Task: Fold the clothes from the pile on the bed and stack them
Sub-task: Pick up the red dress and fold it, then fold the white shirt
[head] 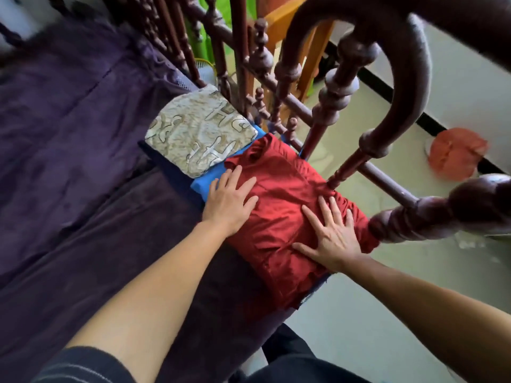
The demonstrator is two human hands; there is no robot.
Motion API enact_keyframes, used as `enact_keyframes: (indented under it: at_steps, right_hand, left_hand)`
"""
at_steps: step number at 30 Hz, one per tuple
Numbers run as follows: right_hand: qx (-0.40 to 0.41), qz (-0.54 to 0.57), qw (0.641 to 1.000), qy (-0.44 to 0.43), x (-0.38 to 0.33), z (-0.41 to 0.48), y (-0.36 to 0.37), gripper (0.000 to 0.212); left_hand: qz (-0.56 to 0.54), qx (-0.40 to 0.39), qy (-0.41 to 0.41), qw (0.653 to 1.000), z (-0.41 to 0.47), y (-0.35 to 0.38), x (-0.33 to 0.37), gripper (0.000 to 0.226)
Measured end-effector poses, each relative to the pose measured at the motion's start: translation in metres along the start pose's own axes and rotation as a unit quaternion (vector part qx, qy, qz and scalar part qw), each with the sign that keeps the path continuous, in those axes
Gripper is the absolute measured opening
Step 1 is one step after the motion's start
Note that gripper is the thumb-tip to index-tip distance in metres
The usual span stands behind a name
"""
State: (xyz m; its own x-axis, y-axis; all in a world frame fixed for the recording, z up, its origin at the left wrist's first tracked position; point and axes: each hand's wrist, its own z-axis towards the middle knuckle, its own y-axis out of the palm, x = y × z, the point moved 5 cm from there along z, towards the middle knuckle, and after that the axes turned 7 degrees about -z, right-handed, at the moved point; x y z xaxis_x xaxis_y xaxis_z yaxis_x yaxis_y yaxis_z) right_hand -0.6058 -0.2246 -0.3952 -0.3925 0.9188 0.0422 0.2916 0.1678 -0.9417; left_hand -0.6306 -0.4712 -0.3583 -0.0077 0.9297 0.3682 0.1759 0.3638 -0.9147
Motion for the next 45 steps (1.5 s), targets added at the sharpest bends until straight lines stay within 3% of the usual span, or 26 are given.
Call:
enact_keyframes:
  at_steps: [2, 5, 9, 16, 24, 34, 45]
  right_hand:
    - [0.064, -0.008, 0.998, -0.019, -0.029, -0.005, -0.032, 0.088]
    - [0.167, 0.02, 0.981, -0.094, -0.107, -0.018, -0.074, 0.058]
    - [0.103, 0.062, 0.978, -0.169, -0.221, -0.057, -0.084, 0.035]
    - [-0.009, -0.009, 0.961, -0.275, -0.375, -0.186, -0.032, 0.03]
    - [0.029, -0.039, 0.91, -0.412, -0.552, -0.329, -0.038, 0.036]
    - [0.046, -0.063, 0.861, -0.503, -0.732, -0.4, -0.037, 0.032]
    - [-0.04, -0.062, 0.866, -0.494, -0.961, -0.41, 0.01, 0.036]
  left_hand:
    - [-0.011, 0.029, -0.027, 0.999, -0.04, -0.017, -0.012, 0.044]
    - [-0.009, 0.009, -0.092, 0.996, -0.112, -0.035, -0.042, 0.034]
    - [-0.031, 0.017, -0.198, 0.98, -0.242, -0.051, -0.094, 0.026]
    - [-0.01, 0.057, -0.303, 0.951, -0.507, -0.052, -0.147, 0.024]
    - [-0.012, 0.104, -0.44, 0.892, -0.758, -0.076, -0.185, 0.021]
    - [-0.023, 0.163, -0.522, 0.837, -0.935, -0.101, -0.275, 0.018]
    - [-0.05, 0.122, -0.558, 0.82, -1.063, -0.133, -0.472, 0.027]
